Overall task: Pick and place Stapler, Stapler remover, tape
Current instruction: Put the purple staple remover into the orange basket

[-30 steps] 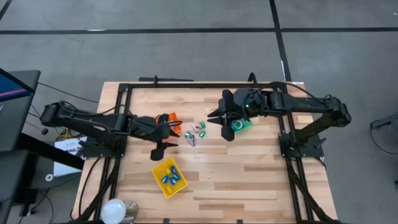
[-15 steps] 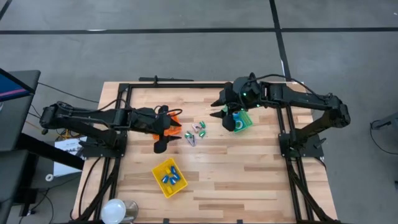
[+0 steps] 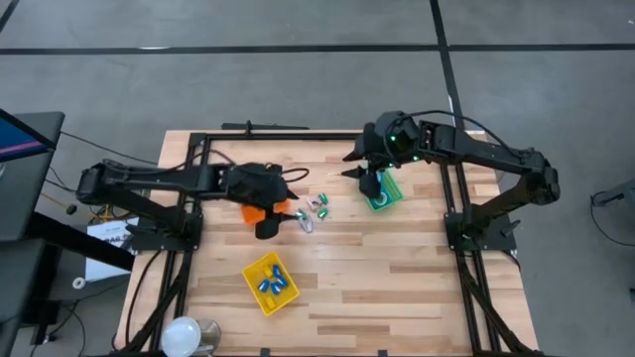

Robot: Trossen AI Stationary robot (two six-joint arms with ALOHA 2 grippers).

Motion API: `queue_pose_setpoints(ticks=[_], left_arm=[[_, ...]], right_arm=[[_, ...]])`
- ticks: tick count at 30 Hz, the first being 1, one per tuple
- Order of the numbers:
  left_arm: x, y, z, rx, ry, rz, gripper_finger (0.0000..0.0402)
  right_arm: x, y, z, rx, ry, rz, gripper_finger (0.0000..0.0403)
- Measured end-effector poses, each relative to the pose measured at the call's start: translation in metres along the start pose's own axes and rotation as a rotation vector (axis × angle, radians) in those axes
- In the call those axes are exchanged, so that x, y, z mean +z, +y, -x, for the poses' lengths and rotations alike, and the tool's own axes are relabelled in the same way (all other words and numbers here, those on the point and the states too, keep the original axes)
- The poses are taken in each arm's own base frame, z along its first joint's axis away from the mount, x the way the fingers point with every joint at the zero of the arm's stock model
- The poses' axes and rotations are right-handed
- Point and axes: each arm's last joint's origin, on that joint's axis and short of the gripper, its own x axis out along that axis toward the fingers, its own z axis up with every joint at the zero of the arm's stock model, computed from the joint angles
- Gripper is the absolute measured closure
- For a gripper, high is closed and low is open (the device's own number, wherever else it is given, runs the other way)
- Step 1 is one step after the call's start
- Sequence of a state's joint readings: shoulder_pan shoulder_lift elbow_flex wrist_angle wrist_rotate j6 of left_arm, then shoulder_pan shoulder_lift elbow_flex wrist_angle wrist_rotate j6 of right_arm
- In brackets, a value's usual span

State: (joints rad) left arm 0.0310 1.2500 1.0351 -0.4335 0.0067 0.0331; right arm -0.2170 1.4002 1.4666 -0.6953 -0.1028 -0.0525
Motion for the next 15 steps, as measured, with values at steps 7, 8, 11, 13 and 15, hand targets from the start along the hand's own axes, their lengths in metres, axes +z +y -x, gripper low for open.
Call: queue_pose_setpoints(ticks=[7,8,11,13,15], left_arm=[[0.015,0.024,-0.002,0.009,0.046,-0.143,0.0164],[0.015,0.026,-0.002,0.015,0.049,-0.163,0.0165],[0.013,0.033,-0.005,-0.001,0.069,-0.206,0.0169],[0.009,0.035,-0.012,-0.035,0.100,-0.220,0.0171],[0.006,0.035,-0.020,-0.055,0.127,-0.246,0.0173]], right_arm=[[-0.001,-0.009,0.000,-0.026,0.002,-0.069,0.0232],[-0.001,-0.009,0.000,-0.025,0.002,-0.069,0.0233],[0.000,-0.010,0.006,-0.029,-0.017,-0.068,0.0238],[0.002,-0.010,0.014,-0.033,-0.045,-0.065,0.0240],[0.003,-0.011,0.021,-0.041,-0.063,-0.071,0.0242]])
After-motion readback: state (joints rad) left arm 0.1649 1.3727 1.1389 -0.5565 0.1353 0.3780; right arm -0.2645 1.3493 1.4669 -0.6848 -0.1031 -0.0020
